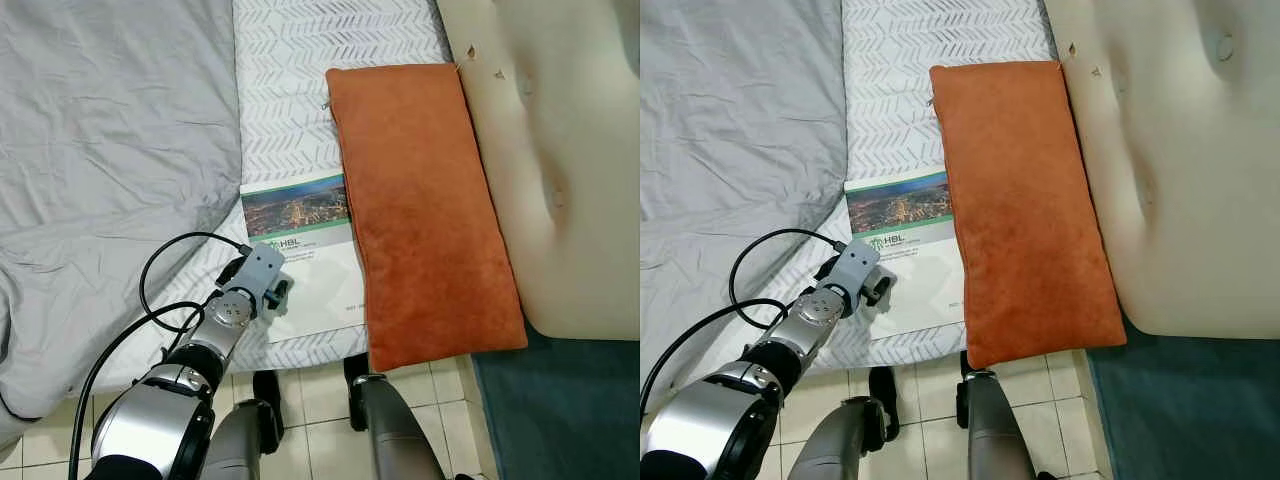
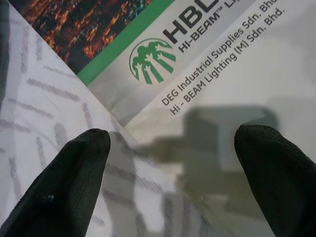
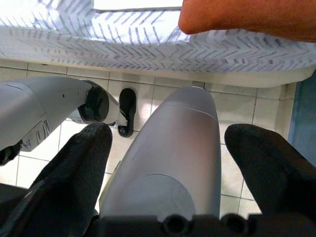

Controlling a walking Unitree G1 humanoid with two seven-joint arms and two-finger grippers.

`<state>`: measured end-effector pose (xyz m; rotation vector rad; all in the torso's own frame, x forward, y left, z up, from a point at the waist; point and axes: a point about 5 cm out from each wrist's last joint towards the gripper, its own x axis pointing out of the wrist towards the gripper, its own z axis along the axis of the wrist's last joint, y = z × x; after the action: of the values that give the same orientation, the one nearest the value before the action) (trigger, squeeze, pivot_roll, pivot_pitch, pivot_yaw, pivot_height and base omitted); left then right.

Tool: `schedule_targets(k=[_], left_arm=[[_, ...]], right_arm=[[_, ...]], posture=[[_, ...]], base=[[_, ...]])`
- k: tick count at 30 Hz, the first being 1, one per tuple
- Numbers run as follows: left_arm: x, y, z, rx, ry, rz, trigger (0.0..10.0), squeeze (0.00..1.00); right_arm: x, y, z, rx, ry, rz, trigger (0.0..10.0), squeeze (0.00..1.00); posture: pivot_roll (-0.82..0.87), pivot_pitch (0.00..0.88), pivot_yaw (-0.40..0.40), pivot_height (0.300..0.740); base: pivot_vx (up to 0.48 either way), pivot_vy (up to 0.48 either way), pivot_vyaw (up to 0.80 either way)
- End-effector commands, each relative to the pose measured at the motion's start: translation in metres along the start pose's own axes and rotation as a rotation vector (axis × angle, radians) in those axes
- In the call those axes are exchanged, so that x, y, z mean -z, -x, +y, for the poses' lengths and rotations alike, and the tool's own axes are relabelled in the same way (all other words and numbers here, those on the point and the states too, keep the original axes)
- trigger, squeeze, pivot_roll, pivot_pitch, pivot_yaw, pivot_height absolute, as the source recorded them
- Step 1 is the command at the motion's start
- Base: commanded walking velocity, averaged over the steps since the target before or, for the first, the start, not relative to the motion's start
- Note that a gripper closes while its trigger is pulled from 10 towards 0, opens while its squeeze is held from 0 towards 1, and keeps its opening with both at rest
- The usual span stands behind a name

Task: Clean up the room

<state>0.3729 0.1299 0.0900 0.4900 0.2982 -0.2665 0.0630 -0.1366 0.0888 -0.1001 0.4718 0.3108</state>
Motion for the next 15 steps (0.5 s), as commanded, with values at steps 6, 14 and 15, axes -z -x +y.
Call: schedule_targets(k=[6, 14, 15], left_arm=[[-0.018, 0.000, -0.018, 0.116, 0.179, -0.154, 10.0, 0.00], [-0.001, 0.030, -0.030, 0.250, 0.317, -0.338, 10.0, 0.00], [0.014, 0.043, -0.028, 0.194, 0.330, -0.328, 10.0, 0.00]], right_arm=[[0.019, -0.012, -0.002, 0.003, -0.019, 0.064, 10.0, 0.00], [0.005, -0.054, -0.028, 0.055, -0.037, -0.067, 10.0, 0.00], [-0.002, -0.072, -0.042, 0.095, -0.056, -0.118, 10.0, 0.00]], posture=[[-0.37, 0.593, -0.008, 0.740], [-0.17, 0.301, 0.072, 0.740], [-0.12, 0.221, 0.070, 0.740]], base=[[0.000, 0.000, 0.00], [0.000, 0.000, 0.00], [0.000, 0.000, 0.00]])
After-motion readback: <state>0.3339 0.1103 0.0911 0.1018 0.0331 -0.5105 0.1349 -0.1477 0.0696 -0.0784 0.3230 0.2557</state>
